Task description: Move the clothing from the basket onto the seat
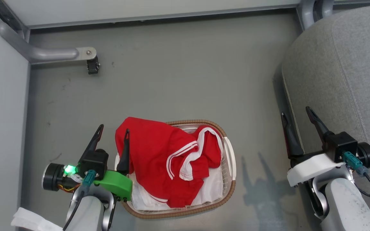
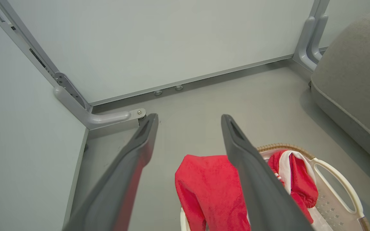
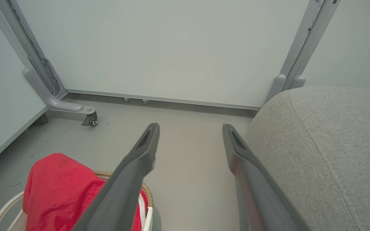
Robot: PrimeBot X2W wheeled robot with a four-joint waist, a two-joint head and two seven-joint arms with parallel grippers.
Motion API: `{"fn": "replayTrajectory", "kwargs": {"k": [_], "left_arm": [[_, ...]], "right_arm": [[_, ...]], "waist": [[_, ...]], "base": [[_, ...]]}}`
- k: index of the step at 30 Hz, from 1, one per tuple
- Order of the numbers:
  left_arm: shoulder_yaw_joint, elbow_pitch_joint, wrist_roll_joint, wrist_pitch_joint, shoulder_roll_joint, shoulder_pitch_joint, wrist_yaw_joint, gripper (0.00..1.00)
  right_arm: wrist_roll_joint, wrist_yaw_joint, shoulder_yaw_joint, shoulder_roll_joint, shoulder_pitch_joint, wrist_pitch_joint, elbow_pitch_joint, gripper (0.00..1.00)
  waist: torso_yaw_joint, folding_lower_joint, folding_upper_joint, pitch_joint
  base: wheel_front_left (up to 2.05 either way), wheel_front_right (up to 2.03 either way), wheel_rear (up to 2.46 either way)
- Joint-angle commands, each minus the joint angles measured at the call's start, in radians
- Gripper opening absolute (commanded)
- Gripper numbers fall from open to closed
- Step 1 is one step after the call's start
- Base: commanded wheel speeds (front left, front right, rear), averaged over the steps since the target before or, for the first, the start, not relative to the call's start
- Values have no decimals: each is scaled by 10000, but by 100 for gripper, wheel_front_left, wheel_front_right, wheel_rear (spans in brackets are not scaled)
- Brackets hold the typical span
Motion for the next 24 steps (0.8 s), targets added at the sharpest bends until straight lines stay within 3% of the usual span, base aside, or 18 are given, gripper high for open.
{"fn": "replayTrajectory", "kwargs": {"k": [1,18,24], "left_arm": [[35,118,118,-31,-1,-311,-87,100],[-614,2070,399,-23,15,-2357,-627,100],[-936,2928,667,-23,148,-3002,-543,100]], "right_arm": [[35,-6,57,33,-216,-46,-48,100],[36,-6,626,165,-1247,-46,-275,100],[-9,-6,776,174,-1561,-46,-396,100]], "waist": [[-422,0,0,1119],[-1064,0,0,3631],[-1307,0,0,4362]], "base": [[0,0,0],[0,0,0],[0,0,0]]}}
